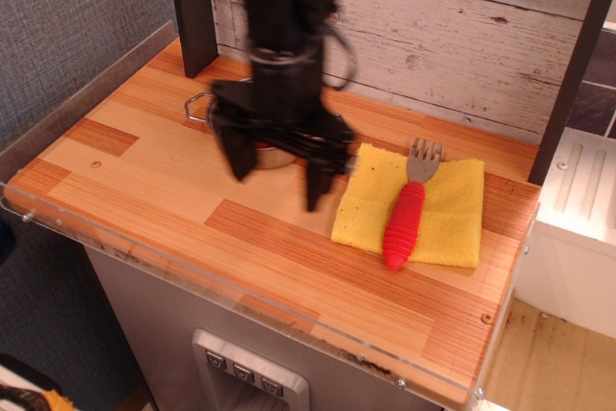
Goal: Move the fork from the cloth to the left corner of the table
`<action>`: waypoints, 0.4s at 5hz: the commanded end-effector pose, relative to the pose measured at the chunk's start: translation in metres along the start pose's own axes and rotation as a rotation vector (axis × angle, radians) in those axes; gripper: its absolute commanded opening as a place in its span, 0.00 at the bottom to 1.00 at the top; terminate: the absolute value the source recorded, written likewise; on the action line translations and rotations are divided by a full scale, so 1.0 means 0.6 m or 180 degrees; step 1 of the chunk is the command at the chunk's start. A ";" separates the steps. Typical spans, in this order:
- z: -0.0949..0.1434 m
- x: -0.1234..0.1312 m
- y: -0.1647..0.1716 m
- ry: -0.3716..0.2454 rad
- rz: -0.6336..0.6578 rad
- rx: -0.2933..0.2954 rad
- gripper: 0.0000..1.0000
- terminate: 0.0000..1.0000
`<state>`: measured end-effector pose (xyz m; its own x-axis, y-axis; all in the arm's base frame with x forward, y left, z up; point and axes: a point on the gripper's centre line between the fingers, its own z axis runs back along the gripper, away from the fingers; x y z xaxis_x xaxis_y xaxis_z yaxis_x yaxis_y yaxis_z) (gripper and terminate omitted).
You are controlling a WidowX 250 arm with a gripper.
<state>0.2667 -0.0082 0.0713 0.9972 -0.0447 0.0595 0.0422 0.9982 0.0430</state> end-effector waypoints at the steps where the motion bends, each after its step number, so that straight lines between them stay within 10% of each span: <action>1: -0.015 0.087 -0.076 -0.0166 0.0163 -0.0131 1.00 0.00; 2: -0.035 0.106 -0.091 -0.0153 0.0152 -0.0100 1.00 0.00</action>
<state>0.3223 -0.0633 0.0369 0.9980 0.0057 0.0637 -0.0068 0.9998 0.0169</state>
